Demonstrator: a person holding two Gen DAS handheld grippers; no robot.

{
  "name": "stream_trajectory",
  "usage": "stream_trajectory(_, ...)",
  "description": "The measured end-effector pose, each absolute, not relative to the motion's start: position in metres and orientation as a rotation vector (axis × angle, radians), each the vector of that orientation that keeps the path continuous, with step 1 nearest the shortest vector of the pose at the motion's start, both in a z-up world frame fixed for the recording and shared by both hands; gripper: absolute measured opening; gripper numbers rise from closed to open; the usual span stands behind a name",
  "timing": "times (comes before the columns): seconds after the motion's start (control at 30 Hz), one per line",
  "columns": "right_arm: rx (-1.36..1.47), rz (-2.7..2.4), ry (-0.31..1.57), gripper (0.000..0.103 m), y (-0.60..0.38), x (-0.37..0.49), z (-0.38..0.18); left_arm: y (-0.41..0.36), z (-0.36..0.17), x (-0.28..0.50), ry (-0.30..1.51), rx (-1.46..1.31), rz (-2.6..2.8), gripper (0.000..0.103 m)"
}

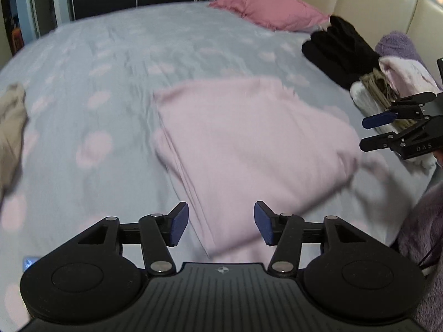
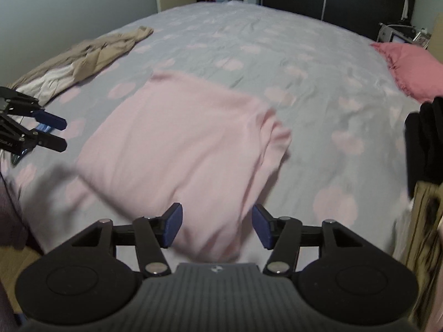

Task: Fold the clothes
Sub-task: 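Release the pink garment onto the bed, opening both grippers, then grasp the folded pink garment's edge with the right gripper while the left gripper grasps beside it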

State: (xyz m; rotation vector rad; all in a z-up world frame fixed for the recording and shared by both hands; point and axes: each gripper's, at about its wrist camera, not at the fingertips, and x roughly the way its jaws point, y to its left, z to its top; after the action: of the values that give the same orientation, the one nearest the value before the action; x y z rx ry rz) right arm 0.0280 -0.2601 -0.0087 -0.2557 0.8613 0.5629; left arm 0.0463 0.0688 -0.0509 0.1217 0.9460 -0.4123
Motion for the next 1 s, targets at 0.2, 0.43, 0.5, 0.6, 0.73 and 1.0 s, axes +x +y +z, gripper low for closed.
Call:
stream_trajectory(0.2, -0.429, 0.608, 0.868, 0.065, -0.246, 0.007, -0.043, 0.061, -0.086, 0.04, 0.988, 0.194, -0.397, 0.051)
stream_trajectory(0.43, -0.462, 0.603, 0.891, 0.014, -0.238, 0.021, -0.063, 0.051, -0.106, 0.047, 1.0, 0.246, -0.398, 0.014)
stream_trajectory(0.5, -0.466, 0.611, 0.889, 0.005, -0.24, 0.021, -0.059, 0.054, -0.103, 0.048, 0.991, 0.241, -0.397, 0.005)
stream_trajectory(0.6, -0.466, 0.62, 0.853, 0.004, -0.243, 0.018, -0.044, 0.06, -0.089, 0.044, 0.964, 0.216, -0.389, 0.003)
stream_trajectory(0.73, -0.504, 0.614, 0.911, 0.003, -0.243, 0.018, -0.053, 0.062, -0.097, 0.047, 1.012, 0.216, -0.391, 0.002)
stream_trajectory(1.0, -0.498, 0.572, 1.011, 0.005, -0.253, 0.023, -0.07, 0.07, -0.101, 0.046, 1.082, 0.219, -0.357, 0.009)
